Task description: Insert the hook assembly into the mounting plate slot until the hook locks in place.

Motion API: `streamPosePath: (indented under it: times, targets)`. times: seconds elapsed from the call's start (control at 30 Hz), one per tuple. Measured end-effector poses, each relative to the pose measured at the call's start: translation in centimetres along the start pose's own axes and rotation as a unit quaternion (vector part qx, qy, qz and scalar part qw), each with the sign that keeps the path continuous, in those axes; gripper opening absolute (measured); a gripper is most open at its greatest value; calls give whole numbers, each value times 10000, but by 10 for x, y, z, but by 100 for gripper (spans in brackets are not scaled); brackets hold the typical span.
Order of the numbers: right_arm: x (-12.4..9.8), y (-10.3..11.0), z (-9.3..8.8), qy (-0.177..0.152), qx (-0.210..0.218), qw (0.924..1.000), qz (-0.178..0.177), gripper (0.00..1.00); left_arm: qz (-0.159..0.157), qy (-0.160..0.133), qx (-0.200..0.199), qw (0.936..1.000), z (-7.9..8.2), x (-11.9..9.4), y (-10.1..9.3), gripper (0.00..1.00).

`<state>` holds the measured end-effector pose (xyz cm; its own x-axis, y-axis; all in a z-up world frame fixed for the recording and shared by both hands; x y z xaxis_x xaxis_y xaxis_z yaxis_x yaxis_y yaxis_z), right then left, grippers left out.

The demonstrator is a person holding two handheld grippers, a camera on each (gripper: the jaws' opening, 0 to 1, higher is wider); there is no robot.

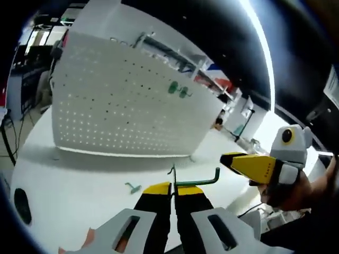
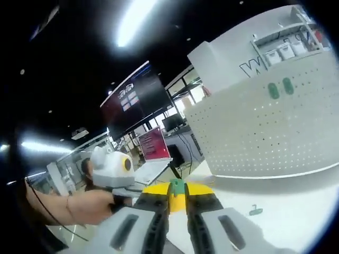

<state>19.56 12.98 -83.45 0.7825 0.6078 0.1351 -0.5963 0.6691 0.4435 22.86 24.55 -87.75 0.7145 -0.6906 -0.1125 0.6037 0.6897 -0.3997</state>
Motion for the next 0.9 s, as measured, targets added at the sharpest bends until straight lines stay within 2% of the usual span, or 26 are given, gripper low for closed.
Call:
streamPosePath:
  times: [0.07, 0.2, 0.33, 0.53, 0.63, 0.9]
  targets:
    - [2, 1, -1, 32, -13, 10000, 16, 9, -96, 9, 322, 9994, 2, 2, -5, 1]
    - [6, 2, -5, 135, 115, 9998, 19, 9, -169, -74, 587, 9981, 7, 5, -14, 1]
    - [8, 4, -8, 170, 97, 9998, 38, 9, -196, -79, 1121, 9935, 11, 6, -17, 1]
    - [9, 4, -12, 181, 186, 9997, 21, 9, -224, -194, 1011, 9944, 12, 4, -17, 1]
    - [10, 3, -12, 191, 252, 9995, 18, 9, -243, -253, 1105, 9933, 12, 3, -18, 1]
    - [10, 2, -8, 130, 132, 9998, 16, 7, -244, -274, 1165, 9925, 15, 7, -19, 1]
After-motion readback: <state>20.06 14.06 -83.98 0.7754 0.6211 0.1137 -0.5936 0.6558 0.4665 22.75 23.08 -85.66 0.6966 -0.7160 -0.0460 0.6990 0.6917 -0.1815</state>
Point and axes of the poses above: the point that each gripper's makers call its tool centre point, and the gripper's own axes: x roughly forward along the fingers, y roughly to its left, z roughly out of its top, the point moved 7 cm from there along -x, roughly backward along the fingers, and after that the axes turned 15 degrees about -y, right-handed, at the moved point
